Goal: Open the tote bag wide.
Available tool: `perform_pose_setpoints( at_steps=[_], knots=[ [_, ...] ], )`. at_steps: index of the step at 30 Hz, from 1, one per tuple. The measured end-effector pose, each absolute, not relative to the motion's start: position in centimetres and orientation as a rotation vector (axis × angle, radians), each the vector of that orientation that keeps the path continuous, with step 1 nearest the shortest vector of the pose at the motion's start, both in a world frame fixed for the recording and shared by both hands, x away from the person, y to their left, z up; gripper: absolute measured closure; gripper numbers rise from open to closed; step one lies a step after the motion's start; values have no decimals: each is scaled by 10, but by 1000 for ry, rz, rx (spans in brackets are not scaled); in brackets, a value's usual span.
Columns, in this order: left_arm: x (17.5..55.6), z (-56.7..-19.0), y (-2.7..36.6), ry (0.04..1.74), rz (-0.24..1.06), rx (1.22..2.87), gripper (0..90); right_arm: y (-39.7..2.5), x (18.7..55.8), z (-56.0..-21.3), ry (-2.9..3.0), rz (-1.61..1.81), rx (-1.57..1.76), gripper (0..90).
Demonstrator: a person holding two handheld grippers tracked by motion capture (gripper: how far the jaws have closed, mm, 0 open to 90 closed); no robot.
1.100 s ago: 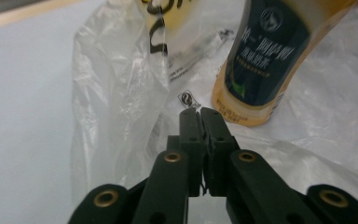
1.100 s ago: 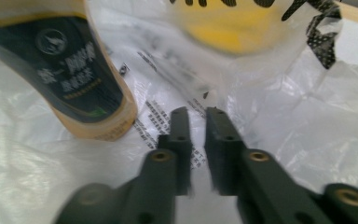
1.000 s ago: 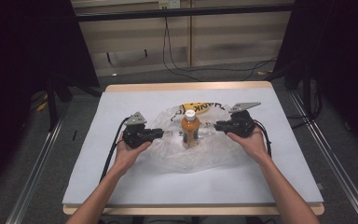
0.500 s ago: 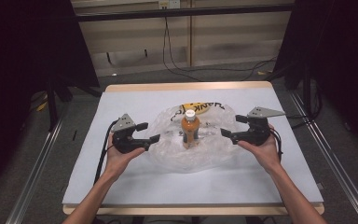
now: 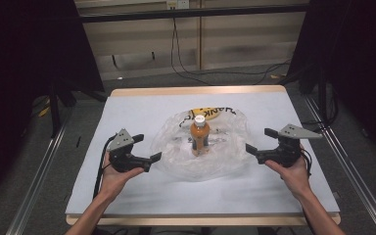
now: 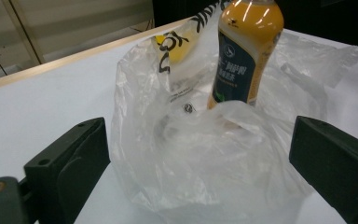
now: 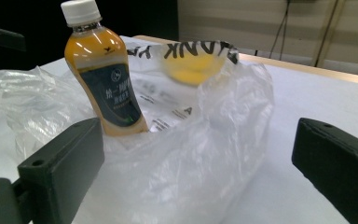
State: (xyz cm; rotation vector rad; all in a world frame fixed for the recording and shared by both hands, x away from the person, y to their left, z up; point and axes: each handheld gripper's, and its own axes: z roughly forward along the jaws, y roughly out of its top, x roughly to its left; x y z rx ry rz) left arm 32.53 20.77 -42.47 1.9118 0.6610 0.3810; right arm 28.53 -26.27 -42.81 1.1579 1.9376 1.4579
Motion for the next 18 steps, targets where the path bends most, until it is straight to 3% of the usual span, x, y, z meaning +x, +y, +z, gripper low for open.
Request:
perform_pose_setpoints(
  at_steps=[18],
  knots=[
    [279,-443,233,733,410,1899,30,-283,220,-449,1925,1353,1220,44]
  ],
)
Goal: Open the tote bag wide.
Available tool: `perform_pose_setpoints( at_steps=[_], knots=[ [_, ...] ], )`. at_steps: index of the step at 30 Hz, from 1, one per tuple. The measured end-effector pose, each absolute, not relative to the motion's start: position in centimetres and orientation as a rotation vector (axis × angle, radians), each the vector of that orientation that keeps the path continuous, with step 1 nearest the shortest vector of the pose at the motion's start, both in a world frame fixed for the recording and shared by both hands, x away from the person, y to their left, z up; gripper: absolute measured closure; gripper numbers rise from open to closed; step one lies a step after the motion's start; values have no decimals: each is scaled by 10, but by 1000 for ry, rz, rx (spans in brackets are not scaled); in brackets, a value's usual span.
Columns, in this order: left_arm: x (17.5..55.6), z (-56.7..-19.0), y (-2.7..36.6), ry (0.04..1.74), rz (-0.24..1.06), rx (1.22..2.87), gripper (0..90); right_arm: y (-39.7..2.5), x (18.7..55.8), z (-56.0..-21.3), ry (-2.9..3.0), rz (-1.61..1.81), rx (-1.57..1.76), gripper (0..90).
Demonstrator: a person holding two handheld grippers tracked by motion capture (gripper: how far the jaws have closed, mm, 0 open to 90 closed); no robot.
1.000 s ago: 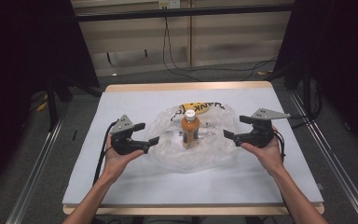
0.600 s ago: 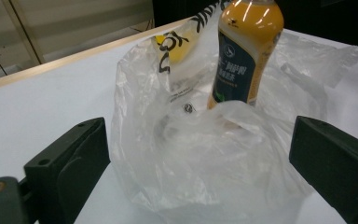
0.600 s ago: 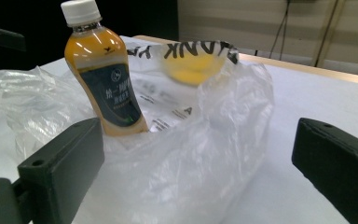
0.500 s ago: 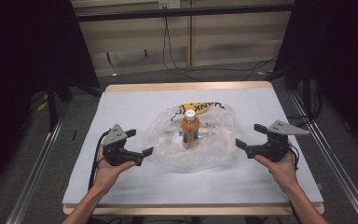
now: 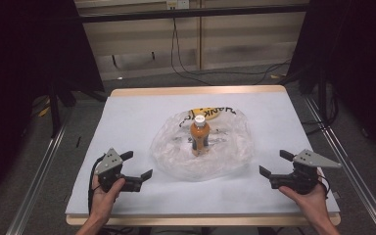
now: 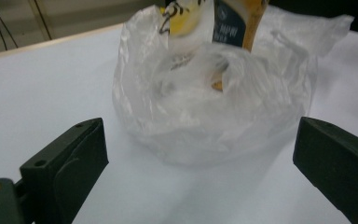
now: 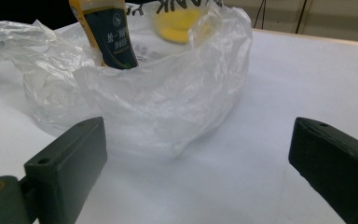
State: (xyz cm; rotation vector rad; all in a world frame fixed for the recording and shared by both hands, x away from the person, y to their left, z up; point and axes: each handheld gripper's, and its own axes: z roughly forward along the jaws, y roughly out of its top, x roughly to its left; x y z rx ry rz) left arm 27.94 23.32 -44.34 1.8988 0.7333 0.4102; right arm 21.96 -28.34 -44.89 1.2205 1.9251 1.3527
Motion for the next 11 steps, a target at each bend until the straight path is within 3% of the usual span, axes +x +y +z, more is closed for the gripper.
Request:
perform_pose_setpoints(
  at_steps=[11],
  knots=[
    [269,-450,245,781,406,1866,28,-294,198,-444,1798,1390,1226,47]
  ],
)
